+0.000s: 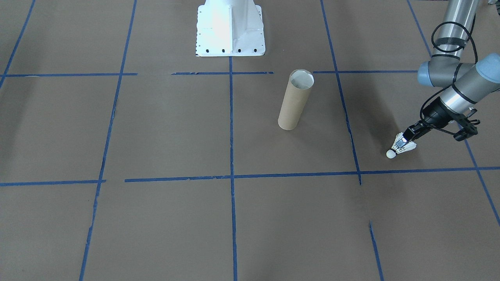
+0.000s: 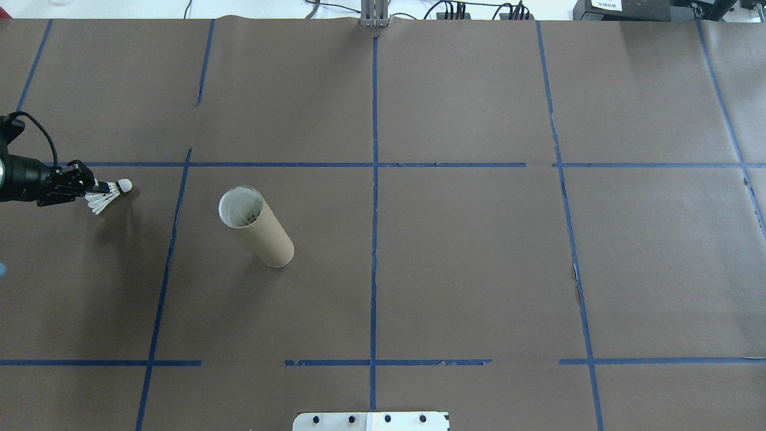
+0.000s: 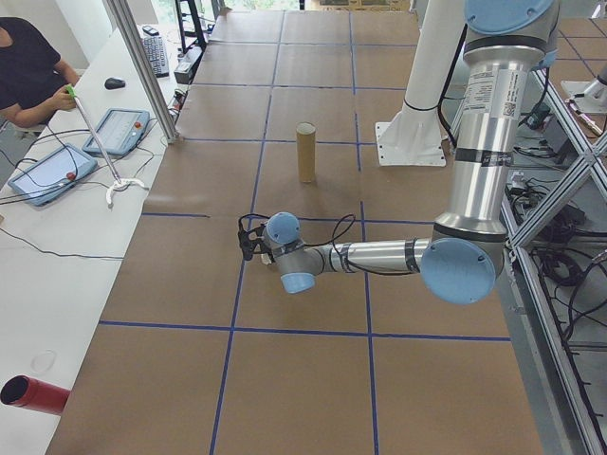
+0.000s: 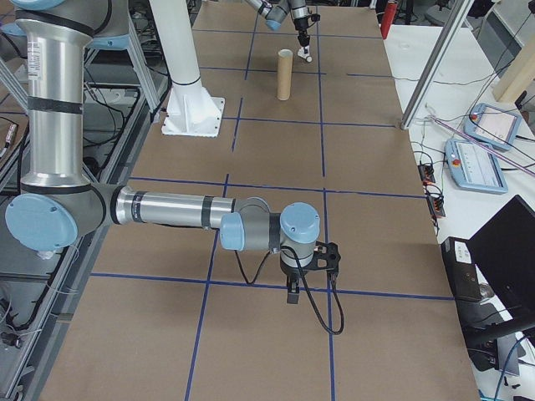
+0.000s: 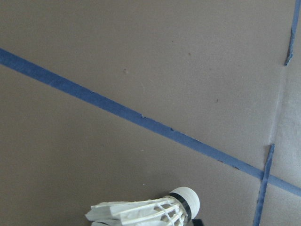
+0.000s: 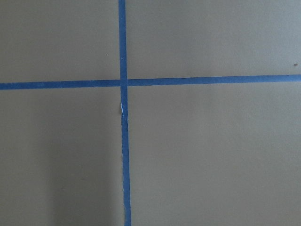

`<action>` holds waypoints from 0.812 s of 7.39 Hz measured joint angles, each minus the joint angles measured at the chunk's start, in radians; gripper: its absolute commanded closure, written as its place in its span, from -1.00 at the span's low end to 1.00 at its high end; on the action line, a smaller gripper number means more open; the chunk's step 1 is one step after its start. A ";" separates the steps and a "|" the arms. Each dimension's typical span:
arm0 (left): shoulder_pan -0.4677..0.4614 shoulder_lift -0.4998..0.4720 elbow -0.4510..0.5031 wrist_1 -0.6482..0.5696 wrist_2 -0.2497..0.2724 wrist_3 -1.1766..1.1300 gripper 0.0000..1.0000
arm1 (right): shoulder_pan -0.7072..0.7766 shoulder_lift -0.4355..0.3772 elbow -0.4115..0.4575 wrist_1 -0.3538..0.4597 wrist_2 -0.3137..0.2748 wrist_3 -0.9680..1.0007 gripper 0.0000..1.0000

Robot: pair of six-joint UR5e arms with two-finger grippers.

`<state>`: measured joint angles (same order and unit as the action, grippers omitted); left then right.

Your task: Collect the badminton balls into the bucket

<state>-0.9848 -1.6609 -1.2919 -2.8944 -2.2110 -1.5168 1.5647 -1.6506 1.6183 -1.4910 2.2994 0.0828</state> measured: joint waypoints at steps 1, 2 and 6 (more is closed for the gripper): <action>-0.002 0.000 -0.018 0.002 -0.026 -0.005 1.00 | 0.000 0.000 0.000 0.000 0.000 0.000 -1.00; -0.020 -0.002 -0.038 0.008 -0.094 -0.011 1.00 | 0.000 0.000 0.000 0.000 0.000 0.000 -1.00; -0.176 -0.073 -0.238 0.291 -0.365 -0.017 1.00 | 0.000 0.000 0.001 0.000 0.000 0.000 -1.00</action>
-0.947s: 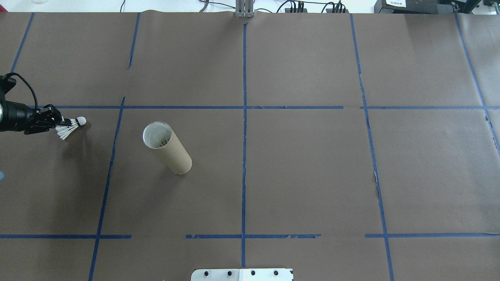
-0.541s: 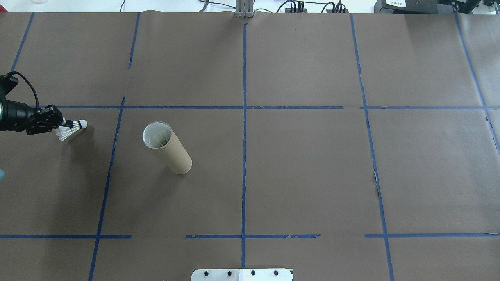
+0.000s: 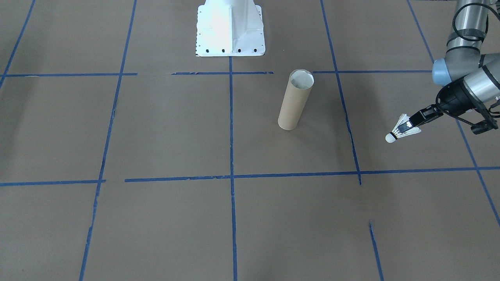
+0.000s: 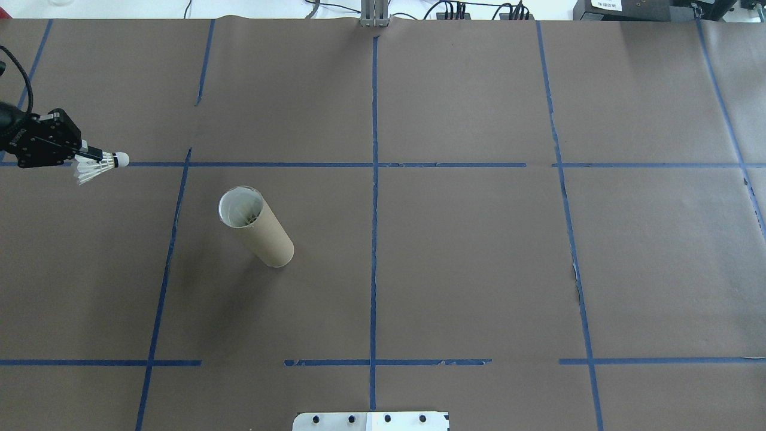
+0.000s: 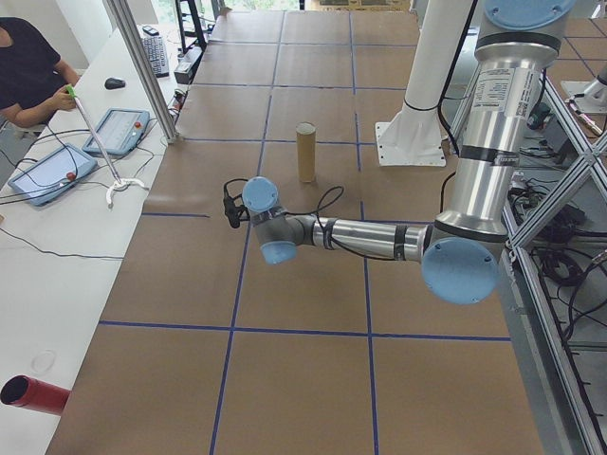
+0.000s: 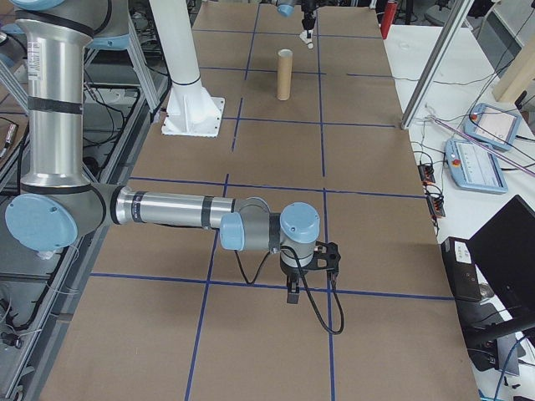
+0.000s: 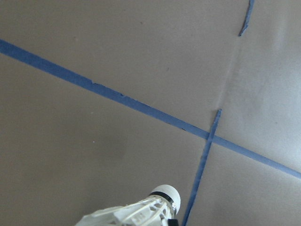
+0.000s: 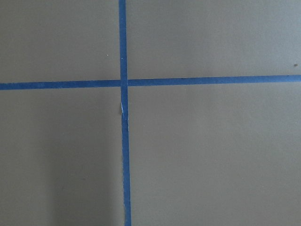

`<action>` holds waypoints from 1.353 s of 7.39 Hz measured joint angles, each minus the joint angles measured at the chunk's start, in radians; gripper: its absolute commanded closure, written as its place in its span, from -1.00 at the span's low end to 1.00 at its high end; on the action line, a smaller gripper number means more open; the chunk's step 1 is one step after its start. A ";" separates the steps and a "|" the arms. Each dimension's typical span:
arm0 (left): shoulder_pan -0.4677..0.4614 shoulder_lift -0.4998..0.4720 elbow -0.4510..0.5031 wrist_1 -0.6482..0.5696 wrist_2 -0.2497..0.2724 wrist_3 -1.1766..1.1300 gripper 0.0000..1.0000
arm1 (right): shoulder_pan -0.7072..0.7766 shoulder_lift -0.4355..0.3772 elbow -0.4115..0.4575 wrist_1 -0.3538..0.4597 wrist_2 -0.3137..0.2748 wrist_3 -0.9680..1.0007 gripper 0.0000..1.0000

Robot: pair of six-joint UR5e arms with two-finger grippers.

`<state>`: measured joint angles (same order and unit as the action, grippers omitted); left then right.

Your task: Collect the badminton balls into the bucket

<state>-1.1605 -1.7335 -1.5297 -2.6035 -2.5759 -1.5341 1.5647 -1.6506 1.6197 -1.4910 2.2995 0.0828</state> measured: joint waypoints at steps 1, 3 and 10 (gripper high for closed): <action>-0.010 -0.010 -0.102 0.103 -0.019 0.004 1.00 | 0.000 0.000 0.000 0.000 0.000 0.000 -1.00; -0.009 -0.014 -0.260 0.179 -0.027 0.049 1.00 | 0.000 0.000 0.000 0.000 0.000 0.000 -1.00; -0.006 -0.111 -0.347 0.451 0.128 0.644 1.00 | 0.000 0.000 0.000 0.000 0.000 0.000 -1.00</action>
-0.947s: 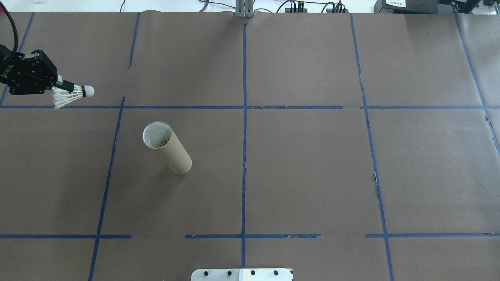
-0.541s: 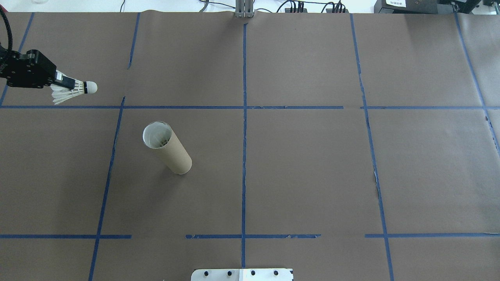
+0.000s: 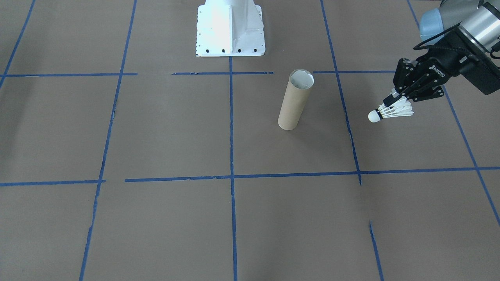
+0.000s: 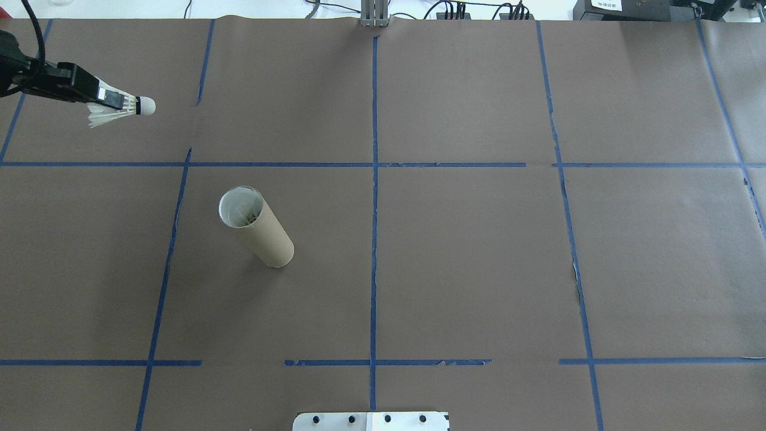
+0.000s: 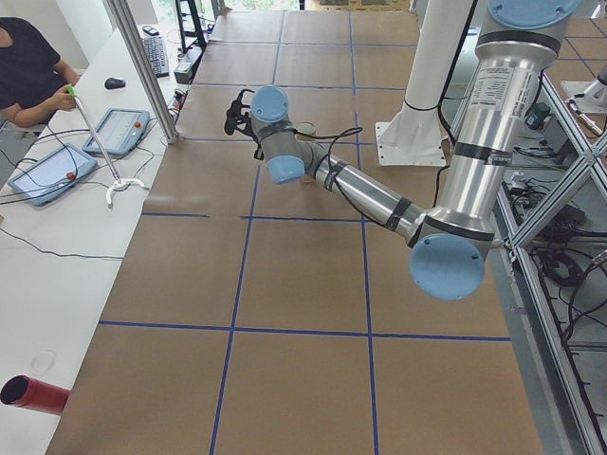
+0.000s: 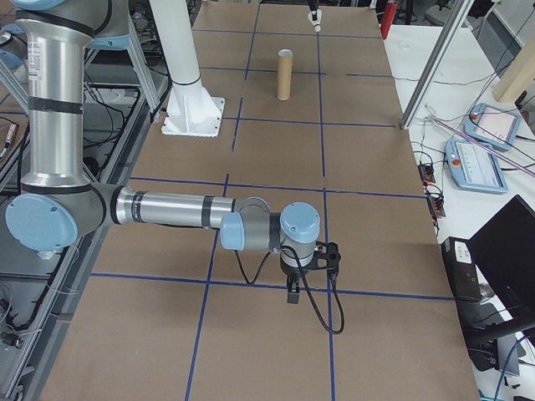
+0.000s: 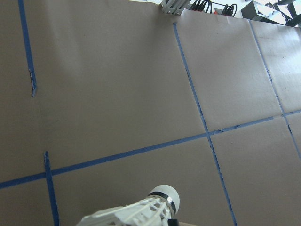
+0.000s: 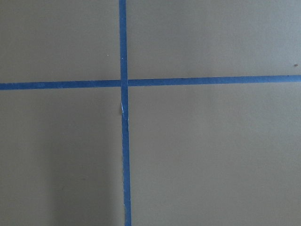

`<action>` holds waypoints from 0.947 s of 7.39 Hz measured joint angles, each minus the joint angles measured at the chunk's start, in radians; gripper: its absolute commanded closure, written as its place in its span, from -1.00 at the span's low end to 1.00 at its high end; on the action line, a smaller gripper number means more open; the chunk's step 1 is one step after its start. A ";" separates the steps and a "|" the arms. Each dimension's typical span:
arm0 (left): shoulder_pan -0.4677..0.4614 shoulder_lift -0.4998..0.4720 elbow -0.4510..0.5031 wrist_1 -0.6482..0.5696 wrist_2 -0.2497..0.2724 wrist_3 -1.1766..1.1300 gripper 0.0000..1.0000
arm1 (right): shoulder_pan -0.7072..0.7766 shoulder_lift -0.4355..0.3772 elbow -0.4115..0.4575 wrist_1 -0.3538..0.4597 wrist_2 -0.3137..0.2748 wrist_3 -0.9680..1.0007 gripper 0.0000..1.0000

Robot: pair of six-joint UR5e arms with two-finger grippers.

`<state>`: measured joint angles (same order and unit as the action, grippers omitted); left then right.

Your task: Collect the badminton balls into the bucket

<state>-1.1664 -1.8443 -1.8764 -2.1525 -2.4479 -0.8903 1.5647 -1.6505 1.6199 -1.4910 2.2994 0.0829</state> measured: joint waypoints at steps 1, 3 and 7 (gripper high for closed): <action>0.002 -0.034 -0.037 0.112 0.033 0.038 1.00 | 0.000 0.000 0.000 0.000 0.000 0.000 -1.00; 0.052 -0.073 -0.186 0.374 0.138 0.066 1.00 | 0.000 0.000 0.000 0.000 0.000 0.000 -1.00; 0.276 -0.362 -0.349 1.160 0.397 0.070 1.00 | 0.000 0.000 0.000 0.000 0.000 0.000 -1.00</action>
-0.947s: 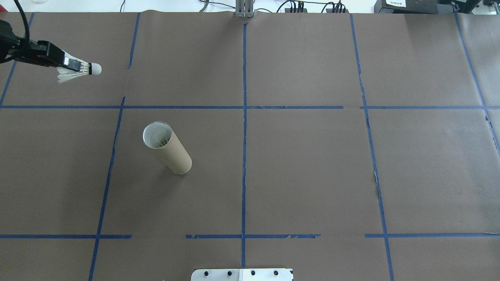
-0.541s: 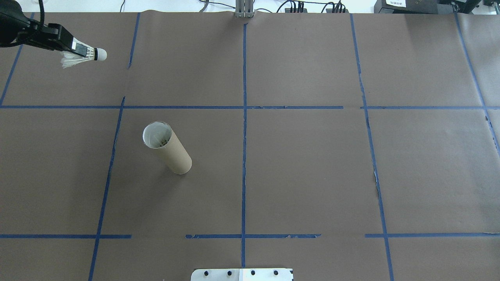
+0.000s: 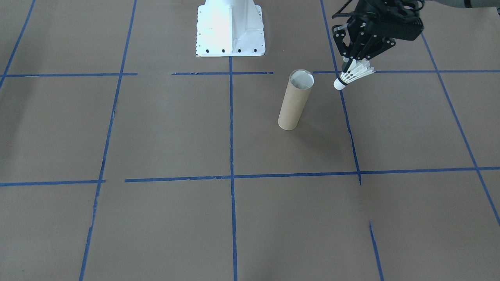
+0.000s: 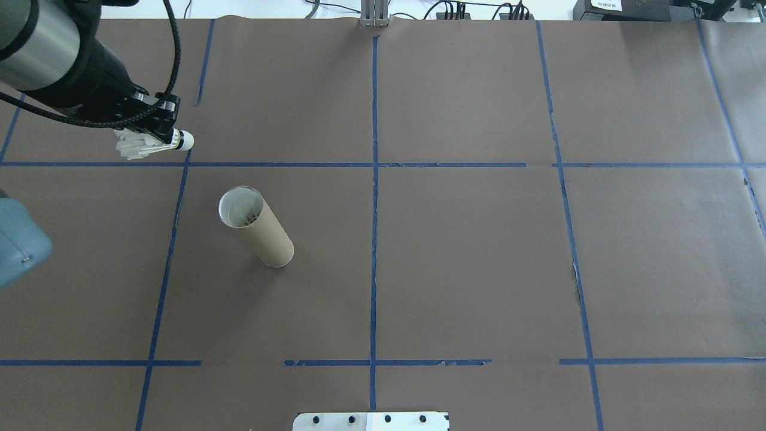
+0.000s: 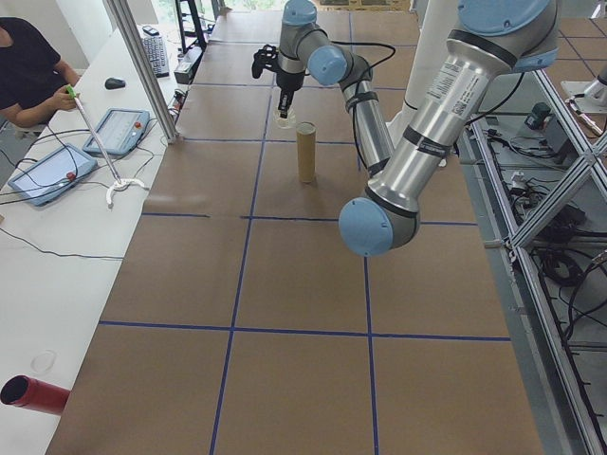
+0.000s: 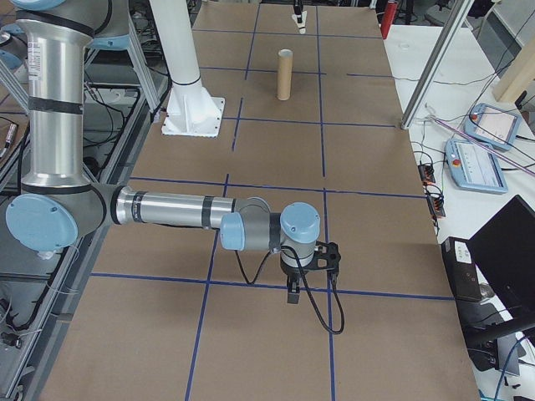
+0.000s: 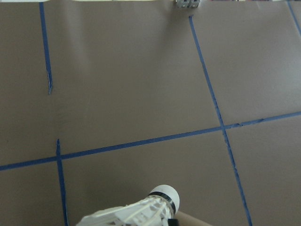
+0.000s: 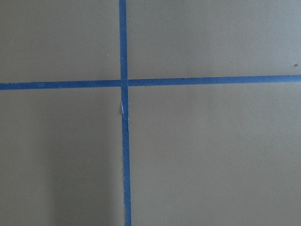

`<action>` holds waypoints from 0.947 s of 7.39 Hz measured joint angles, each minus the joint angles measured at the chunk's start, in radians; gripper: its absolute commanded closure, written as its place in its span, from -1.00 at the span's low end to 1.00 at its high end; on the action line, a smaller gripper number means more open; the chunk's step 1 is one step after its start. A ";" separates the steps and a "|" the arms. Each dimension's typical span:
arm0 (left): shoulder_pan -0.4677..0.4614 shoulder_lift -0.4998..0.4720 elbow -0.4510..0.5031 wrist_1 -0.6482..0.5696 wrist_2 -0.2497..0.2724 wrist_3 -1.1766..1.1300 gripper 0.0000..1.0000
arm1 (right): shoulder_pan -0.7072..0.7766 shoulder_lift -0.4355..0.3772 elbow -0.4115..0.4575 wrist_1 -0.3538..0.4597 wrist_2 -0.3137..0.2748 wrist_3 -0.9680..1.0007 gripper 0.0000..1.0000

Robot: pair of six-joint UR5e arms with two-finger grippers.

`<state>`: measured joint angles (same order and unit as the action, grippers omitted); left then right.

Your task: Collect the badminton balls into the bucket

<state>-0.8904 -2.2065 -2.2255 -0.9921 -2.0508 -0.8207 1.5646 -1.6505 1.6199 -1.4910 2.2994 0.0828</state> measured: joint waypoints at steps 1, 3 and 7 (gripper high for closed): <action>0.029 -0.069 0.002 0.129 0.031 0.000 1.00 | 0.000 0.000 0.000 0.000 0.000 0.000 -1.00; 0.092 -0.119 0.059 0.222 0.108 -0.002 1.00 | 0.000 0.000 0.000 0.000 0.000 0.000 -1.00; 0.155 -0.248 0.140 0.410 0.197 -0.011 1.00 | 0.000 0.000 0.000 0.000 0.000 0.000 -1.00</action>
<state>-0.7356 -2.4542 -2.0860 -0.5822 -1.8536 -0.8312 1.5647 -1.6506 1.6199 -1.4910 2.2995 0.0828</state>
